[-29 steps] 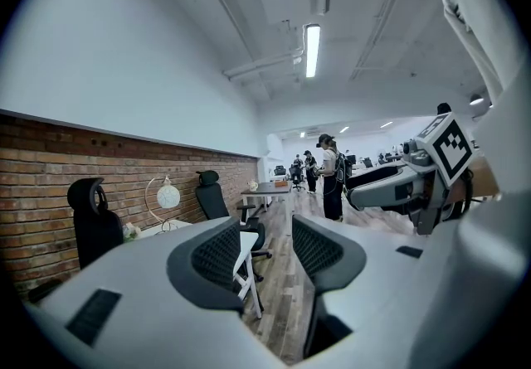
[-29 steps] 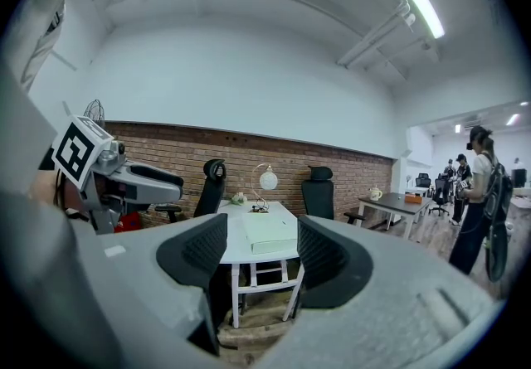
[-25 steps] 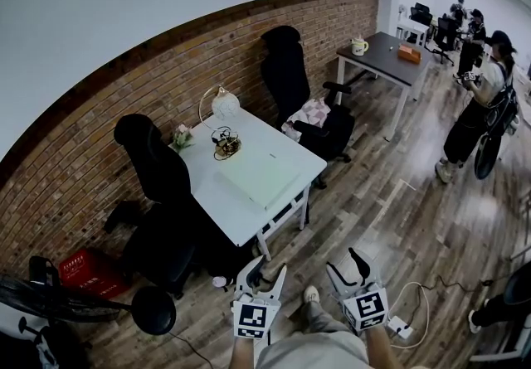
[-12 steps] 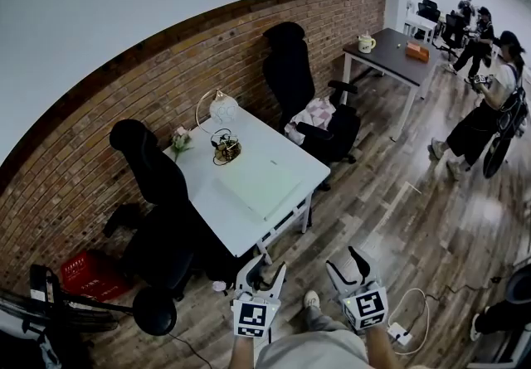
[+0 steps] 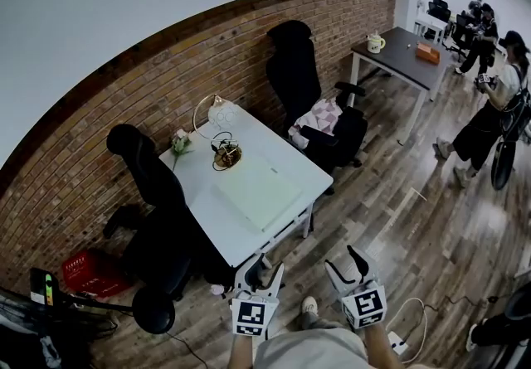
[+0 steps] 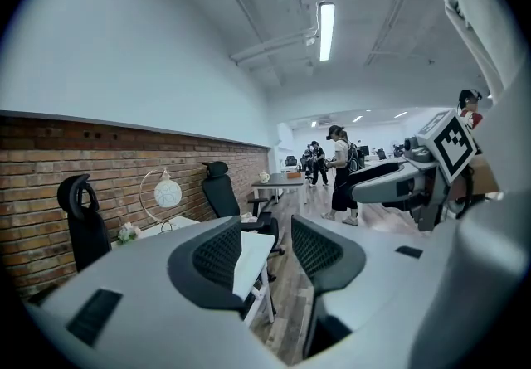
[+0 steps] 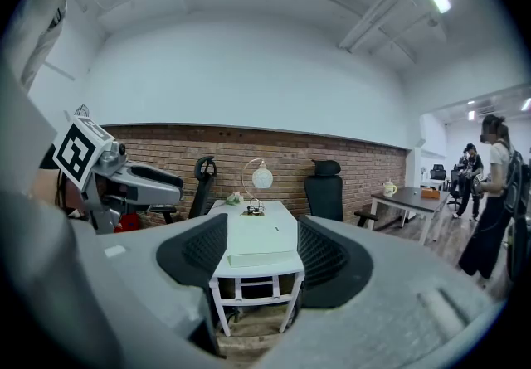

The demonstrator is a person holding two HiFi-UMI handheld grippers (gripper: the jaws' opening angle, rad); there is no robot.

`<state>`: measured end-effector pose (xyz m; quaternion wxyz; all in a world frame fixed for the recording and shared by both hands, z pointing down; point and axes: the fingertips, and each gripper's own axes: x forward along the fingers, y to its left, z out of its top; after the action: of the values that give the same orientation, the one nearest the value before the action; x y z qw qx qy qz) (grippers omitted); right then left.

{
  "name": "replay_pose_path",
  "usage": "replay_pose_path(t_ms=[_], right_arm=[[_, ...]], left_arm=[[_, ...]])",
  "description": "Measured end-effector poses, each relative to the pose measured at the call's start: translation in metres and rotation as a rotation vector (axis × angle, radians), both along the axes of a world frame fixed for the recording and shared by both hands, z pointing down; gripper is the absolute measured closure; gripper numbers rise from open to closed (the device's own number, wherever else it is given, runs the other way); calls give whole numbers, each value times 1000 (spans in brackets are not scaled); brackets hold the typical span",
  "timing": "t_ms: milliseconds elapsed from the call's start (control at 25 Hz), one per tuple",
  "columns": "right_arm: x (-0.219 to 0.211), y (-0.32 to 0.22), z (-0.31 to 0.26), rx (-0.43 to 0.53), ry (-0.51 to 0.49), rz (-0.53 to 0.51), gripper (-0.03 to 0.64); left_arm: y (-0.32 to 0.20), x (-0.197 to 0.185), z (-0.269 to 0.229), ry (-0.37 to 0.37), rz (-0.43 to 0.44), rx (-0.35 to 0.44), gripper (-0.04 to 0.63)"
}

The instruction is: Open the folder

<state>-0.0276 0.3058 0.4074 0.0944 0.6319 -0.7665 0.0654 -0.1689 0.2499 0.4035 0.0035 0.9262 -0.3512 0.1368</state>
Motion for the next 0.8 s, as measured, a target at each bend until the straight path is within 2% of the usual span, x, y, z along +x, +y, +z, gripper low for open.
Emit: replay_pose_path(t_ms=[440, 800], right_arm=[[37, -49, 3, -13, -16, -52, 353], [68, -72, 9, -25, -15, -53, 353]], left_arm=[[-42, 35, 3, -24, -47, -17, 413], [-63, 60, 10, -35, -62, -41, 417]])
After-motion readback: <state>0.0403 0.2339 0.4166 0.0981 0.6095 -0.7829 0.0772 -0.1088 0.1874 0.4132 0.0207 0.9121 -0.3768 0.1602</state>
